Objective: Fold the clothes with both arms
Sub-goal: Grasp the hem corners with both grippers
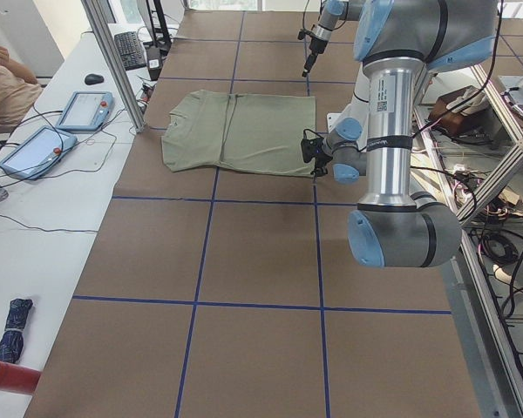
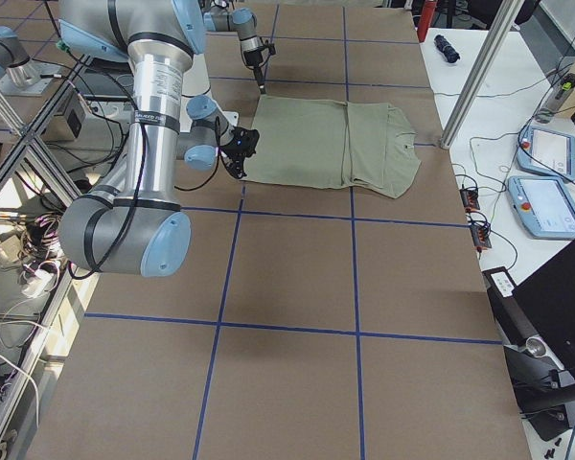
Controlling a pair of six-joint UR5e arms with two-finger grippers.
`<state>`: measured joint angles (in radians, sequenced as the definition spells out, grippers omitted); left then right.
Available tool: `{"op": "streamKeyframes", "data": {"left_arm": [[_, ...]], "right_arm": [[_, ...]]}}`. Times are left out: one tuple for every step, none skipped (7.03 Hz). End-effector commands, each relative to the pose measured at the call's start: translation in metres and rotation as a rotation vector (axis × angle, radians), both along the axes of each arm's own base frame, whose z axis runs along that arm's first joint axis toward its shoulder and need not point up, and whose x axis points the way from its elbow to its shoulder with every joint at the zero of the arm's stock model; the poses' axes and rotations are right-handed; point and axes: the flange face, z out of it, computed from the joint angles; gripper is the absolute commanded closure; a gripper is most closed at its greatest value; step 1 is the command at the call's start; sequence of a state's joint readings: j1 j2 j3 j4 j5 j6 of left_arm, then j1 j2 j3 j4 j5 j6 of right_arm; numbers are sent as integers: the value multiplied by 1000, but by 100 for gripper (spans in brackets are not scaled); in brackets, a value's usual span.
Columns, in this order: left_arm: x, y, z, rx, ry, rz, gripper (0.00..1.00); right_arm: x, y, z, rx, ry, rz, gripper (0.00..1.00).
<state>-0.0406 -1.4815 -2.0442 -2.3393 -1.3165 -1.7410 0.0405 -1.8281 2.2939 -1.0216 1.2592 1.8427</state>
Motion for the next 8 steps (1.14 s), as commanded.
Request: {"op": "streamKeyframes", "data": {"left_arm": [[6, 9, 1, -18, 7, -10, 33], [7, 9, 2, -19, 5, -5, 33], [7, 9, 2, -13, -2, 2, 33], [7, 10, 4, -13, -8, 8, 33], [7, 11, 5, -24, -11, 33, 33], [8, 11, 4, 3, -18, 47, 33], [8, 11, 6, 8, -24, 50, 33], [12, 11, 12, 8, -37, 51, 33]], "right_arm": [[-1, 0, 5, 4, 6, 10, 2], [-2, 1, 8, 5, 12, 9, 2], [-3, 1, 9, 8, 15, 12, 2], [-4, 2, 10, 9, 16, 12, 2], [-5, 4, 10, 15, 18, 15, 2], [-7, 5, 12, 18, 19, 18, 1], [-9, 7, 12, 20, 20, 15, 1], [-12, 9, 18, 28, 30, 21, 1]]}}
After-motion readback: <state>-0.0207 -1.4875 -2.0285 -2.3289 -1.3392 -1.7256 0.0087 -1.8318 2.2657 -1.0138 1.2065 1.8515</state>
